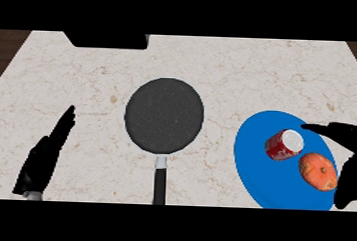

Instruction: Pick the squash from the plate and place it in the pan

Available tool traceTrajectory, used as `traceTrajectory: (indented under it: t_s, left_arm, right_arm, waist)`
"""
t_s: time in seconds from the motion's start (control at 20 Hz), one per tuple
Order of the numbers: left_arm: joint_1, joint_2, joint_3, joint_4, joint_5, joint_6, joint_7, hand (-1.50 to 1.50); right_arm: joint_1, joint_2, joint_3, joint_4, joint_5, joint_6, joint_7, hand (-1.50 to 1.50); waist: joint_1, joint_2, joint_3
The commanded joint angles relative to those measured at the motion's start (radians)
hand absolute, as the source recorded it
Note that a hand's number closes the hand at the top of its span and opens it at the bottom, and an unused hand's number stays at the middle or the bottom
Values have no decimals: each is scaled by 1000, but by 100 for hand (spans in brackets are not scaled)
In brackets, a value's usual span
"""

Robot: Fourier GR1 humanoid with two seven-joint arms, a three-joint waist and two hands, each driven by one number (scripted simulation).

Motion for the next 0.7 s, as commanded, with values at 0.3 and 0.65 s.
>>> traceTrajectory:
  t_s: [0.3, 0.65]
  left_arm:
    - [-66, -36, 38, -6, -26, -53, 80, 0]
    - [46, -92, 26, -53, -98, -34, 13, 0]
  right_arm:
    - [6, 140, 3, 48, 145, 32, 53, -150]
    - [152, 137, -24, -14, 287, 21, -80, -150]
  waist:
    - [1, 1, 0]
    - [-2, -1, 0]
